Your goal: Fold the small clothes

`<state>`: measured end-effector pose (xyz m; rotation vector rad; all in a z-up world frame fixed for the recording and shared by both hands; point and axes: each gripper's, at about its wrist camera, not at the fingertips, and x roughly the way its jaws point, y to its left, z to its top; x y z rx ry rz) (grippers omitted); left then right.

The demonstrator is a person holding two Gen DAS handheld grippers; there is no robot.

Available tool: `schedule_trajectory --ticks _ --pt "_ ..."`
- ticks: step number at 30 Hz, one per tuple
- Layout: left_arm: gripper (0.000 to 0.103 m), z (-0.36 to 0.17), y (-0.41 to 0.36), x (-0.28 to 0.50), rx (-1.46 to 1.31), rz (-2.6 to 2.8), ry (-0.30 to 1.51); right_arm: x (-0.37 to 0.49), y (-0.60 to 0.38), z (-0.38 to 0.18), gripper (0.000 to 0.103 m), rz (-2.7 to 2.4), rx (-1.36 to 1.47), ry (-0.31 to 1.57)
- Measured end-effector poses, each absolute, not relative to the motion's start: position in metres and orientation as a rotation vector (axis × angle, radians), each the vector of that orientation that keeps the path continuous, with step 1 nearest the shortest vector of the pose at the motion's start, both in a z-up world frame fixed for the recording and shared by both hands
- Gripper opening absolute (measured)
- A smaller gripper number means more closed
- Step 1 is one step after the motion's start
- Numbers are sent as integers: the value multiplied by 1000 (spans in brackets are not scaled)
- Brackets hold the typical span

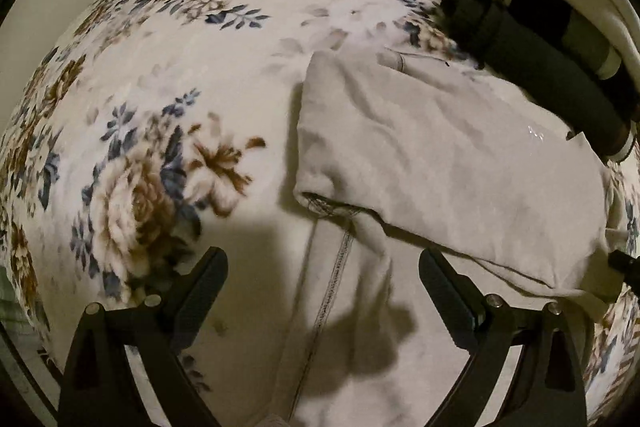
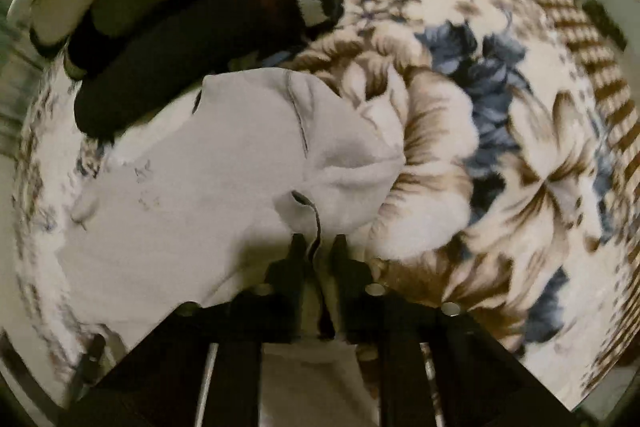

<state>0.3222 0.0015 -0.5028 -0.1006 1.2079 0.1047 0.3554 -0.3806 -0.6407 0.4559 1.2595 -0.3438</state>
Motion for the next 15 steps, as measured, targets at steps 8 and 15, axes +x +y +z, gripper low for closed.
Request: schedule_trajectory --ticks 8,15 --pt "98 -500 9 334 -86 92 1196 334 -380 -605 9 -395 385 1152" --pt "98 -485 18 352 -83 72 1192 334 -410 -642 12 -369 501 1282"
